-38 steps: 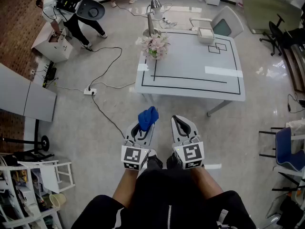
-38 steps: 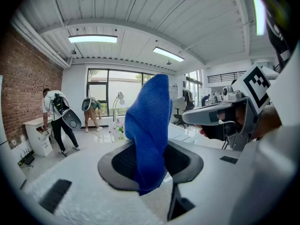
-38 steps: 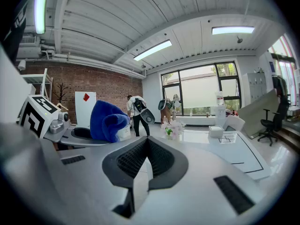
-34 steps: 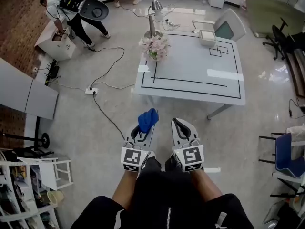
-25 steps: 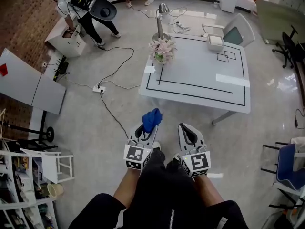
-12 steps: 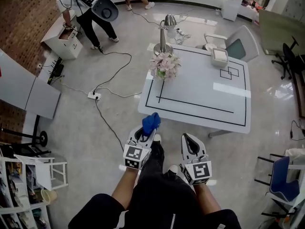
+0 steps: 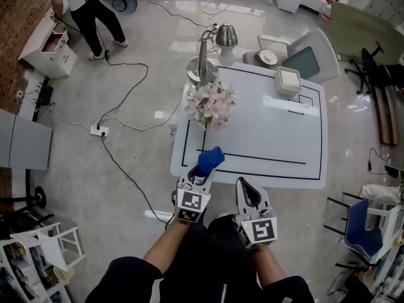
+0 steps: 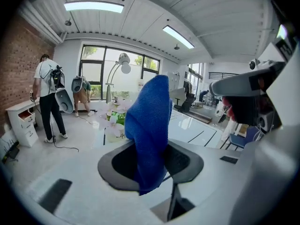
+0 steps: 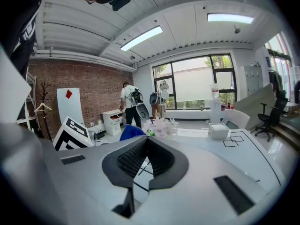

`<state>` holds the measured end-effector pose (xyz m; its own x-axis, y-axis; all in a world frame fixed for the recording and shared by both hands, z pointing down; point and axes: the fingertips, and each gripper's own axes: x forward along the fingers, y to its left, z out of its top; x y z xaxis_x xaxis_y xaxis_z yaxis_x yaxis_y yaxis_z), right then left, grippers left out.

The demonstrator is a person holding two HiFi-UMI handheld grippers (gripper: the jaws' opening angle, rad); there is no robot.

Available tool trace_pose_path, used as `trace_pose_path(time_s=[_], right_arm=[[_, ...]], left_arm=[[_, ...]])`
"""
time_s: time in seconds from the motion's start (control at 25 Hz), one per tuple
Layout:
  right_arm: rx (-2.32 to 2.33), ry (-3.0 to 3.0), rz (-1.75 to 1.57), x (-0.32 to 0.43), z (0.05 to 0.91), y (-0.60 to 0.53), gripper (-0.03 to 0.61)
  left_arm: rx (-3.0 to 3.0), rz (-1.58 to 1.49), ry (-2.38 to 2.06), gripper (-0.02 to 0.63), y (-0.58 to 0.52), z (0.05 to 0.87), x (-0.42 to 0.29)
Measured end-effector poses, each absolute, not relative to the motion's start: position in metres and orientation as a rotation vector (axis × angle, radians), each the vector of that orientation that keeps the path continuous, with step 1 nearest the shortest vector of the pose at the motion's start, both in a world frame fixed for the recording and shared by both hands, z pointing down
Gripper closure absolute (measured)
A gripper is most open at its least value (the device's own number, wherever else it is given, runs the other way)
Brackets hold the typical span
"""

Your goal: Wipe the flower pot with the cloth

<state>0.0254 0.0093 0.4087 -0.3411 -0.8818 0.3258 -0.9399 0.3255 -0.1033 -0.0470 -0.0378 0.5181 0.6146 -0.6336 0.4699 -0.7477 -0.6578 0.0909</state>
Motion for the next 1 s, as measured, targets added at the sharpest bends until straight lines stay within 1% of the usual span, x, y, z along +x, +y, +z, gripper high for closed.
trace_pose_path(time_s=[0.24,0.4,0.64,0.76,1.0], right_arm=[[1.684,-2.364,0.450,0.055,0.418,-0.034,0.571],[1.656,-2.402,0.513,0.090,0.433,-0.058,0.571],[1.526,-2.430,0.579,0.144,0.460,-0.081,0.571],[1.491,-2.427,0.590,0.166,0.467,-0.092,0.571],[1.443,-2.457,0.582,0.200,0.467,-0.110,0.571]], left_arm=[[2.458,0.563,-1.061,0.475,-0.077,0.548,0.004],[2.307,0.564,-1.152,0.476,-0.107,0.572,0.047],[2.029,0.360,-1.336,0.476,-0.161,0.593,0.096],[1.912,0.315,-1.412,0.476,-0.185,0.604,0.109],[1.648,0.080,-1.438,0.476,-0.239,0.619,0.120]])
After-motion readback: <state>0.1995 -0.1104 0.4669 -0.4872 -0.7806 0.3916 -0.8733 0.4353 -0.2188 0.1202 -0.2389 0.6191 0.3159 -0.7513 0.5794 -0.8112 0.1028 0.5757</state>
